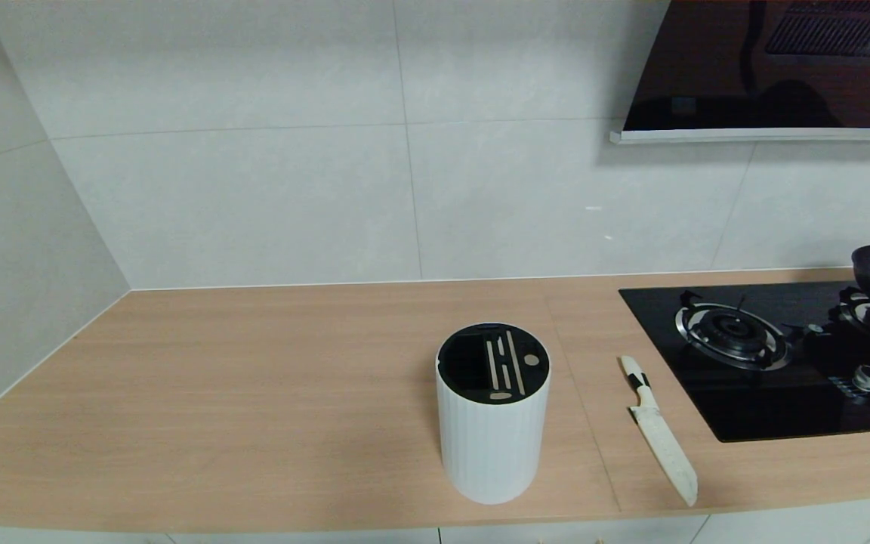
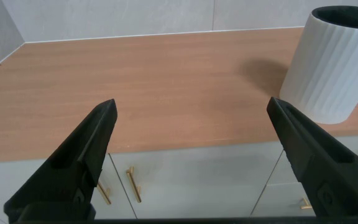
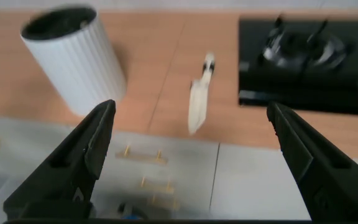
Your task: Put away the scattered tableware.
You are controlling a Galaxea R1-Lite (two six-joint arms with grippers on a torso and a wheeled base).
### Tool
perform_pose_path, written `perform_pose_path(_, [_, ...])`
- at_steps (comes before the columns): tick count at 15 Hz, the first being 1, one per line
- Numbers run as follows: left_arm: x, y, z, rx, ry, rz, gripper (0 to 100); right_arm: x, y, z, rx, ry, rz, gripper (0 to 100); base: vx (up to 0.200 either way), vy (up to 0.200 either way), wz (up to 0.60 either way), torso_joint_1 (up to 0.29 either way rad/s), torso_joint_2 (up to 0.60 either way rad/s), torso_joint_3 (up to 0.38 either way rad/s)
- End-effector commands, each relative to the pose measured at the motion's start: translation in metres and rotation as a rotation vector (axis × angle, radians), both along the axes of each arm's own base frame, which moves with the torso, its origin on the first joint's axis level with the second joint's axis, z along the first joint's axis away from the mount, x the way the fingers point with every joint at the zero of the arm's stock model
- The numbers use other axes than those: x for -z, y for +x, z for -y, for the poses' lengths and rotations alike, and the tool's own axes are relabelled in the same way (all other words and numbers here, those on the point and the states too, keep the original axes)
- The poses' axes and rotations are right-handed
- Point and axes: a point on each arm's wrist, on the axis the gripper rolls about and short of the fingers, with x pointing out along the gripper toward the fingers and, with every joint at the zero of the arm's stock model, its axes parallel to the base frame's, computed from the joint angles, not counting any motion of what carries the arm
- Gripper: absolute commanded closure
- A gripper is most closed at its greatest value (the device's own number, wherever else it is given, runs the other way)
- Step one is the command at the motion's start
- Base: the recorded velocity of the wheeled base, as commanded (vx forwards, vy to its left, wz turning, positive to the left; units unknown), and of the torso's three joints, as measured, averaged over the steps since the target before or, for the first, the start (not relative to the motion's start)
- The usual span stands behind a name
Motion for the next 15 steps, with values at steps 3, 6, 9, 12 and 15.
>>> perform_pose_path(3, [0.000,0.000,0.000,-0.001,0.000,-0.002,0,-0.015,0.087,-0.014,-0.054,-0.035,-0.288,0,0.000,0.000,0.00,0.000,0.00,0.000])
perform_pose_path(6, [0.000,0.000,0.000,-0.001,0.000,-0.002,0,-0.006,0.122,-0.024,-0.080,-0.049,-0.331,0,0.000,0.000,0.00,0.000,0.00,0.000])
perform_pose_path(9, [0.000,0.000,0.000,0.001,0.000,-0.002,0,-0.001,0.154,-0.036,-0.087,-0.070,-0.342,0,0.000,0.000,0.00,0.000,0.00,0.000])
perform_pose_path(12, [0.000,0.000,0.000,-0.001,0.000,-0.002,0,-0.006,0.189,-0.043,-0.075,-0.076,-0.345,0,0.000,0.000,0.00,0.000,0.00,0.000])
perform_pose_path(15, [0.000,0.000,0.000,-0.001,0.000,-0.002,0,0.005,0.203,-0.047,-0.051,-0.098,-0.385,0,0.000,0.000,0.00,0.000,0.00,0.000])
